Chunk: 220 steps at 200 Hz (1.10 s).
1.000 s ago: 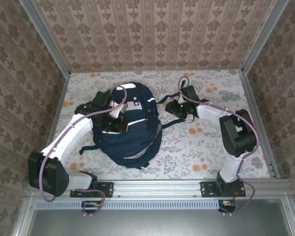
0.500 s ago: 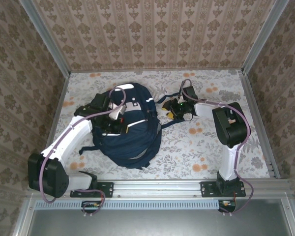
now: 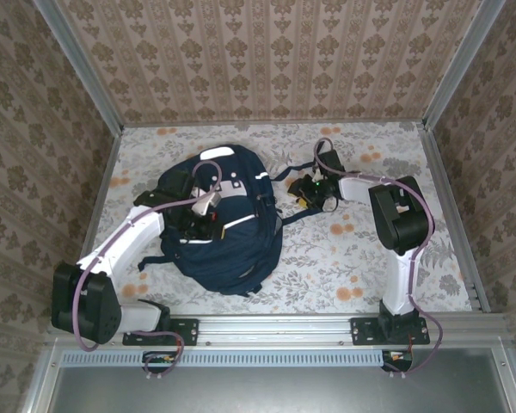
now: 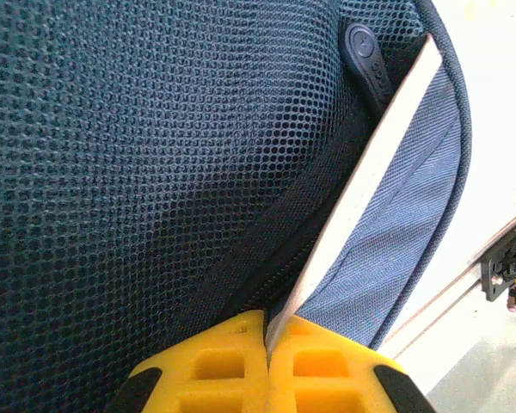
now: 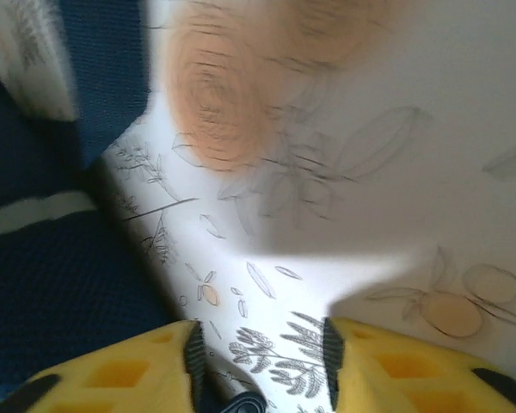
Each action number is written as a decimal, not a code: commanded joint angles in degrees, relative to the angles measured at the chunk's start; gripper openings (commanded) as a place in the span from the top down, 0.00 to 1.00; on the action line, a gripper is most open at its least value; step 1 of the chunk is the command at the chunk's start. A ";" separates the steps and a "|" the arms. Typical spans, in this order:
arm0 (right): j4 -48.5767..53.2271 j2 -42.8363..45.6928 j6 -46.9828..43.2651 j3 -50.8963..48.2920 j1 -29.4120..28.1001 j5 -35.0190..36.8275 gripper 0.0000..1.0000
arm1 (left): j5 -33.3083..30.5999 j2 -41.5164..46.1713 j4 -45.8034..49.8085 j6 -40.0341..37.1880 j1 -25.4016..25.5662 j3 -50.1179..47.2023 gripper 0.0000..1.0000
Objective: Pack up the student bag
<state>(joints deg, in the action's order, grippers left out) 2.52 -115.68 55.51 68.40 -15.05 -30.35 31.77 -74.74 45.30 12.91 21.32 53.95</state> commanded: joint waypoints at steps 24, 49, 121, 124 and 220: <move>-11.89 -0.52 26.45 -5.11 -0.74 -8.98 0.49 | -0.04 -0.36 2.22 1.16 -0.57 -1.42 1.00; -13.40 -0.27 33.10 -6.27 -1.55 -9.71 0.49 | -0.36 -0.75 2.36 0.98 -0.41 -1.09 1.00; 22.08 4.54 26.67 1.75 -3.40 -0.65 0.44 | -0.66 -1.91 3.20 0.98 -0.43 1.58 1.00; 22.70 4.61 26.81 2.00 -3.35 -0.51 0.44 | -0.80 -1.90 3.19 0.98 -0.41 1.72 1.00; 24.24 -2.02 36.68 10.93 -6.45 1.68 0.35 | -0.13 -0.76 2.74 1.07 -0.44 2.21 1.00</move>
<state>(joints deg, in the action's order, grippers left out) 22.76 -115.13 85.54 77.73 -19.73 -30.17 31.88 -76.36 45.60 12.93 21.28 54.48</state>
